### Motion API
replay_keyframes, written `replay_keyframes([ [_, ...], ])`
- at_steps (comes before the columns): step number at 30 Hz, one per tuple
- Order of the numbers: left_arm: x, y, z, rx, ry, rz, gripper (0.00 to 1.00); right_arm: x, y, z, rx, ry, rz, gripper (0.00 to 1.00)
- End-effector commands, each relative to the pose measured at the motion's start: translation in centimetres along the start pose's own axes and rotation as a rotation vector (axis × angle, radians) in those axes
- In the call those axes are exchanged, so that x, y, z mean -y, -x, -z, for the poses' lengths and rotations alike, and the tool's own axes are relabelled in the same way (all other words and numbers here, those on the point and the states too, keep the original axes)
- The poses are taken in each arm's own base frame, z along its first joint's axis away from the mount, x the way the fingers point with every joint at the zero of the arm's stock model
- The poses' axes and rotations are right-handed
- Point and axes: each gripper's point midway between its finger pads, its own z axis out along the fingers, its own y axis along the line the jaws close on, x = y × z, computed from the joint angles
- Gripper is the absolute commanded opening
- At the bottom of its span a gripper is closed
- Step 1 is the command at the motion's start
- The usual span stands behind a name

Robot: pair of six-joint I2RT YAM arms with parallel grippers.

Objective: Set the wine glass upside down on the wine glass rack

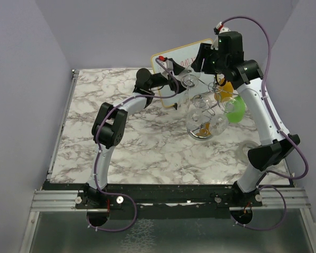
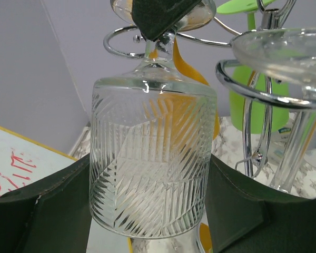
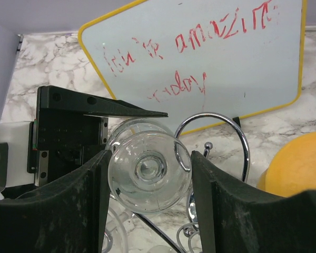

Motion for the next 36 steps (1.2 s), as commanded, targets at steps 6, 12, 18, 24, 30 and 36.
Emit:
replay_keyframes([
  [6, -0.3, 0.5, 1.1, 0.0, 0.008, -0.056, 0.74, -0.4, 1.4, 0.7, 0.033, 0.021, 0.043, 0.01],
  [12, -0.2, 0.6, 1.2, -0.004, -0.005, -0.053, 0.81, 0.1, 2.1, 1.2, 0.055, -0.007, 0.063, 0.01],
  [18, 0.2, 0.6, 1.2, -0.011, -0.035, -0.044, 0.92, 0.2, 2.4, 1.4, 0.064, -0.014, 0.077, 0.01],
  [24, 0.2, 0.5, 1.6, -0.016, -0.026, -0.045, 0.98, 0.4, 2.2, 1.9, 0.058, -0.012, 0.103, 0.01],
  [30, -0.3, 0.4, 2.6, -0.026, 0.008, -0.051, 0.99, 1.0, 2.0, 2.3, 0.053, -0.033, 0.145, 0.01],
  [36, -0.6, 0.8, 3.7, -0.033, 0.039, -0.073, 0.99, 1.5, 2.3, 2.5, 0.062, -0.058, 0.172, 0.01],
])
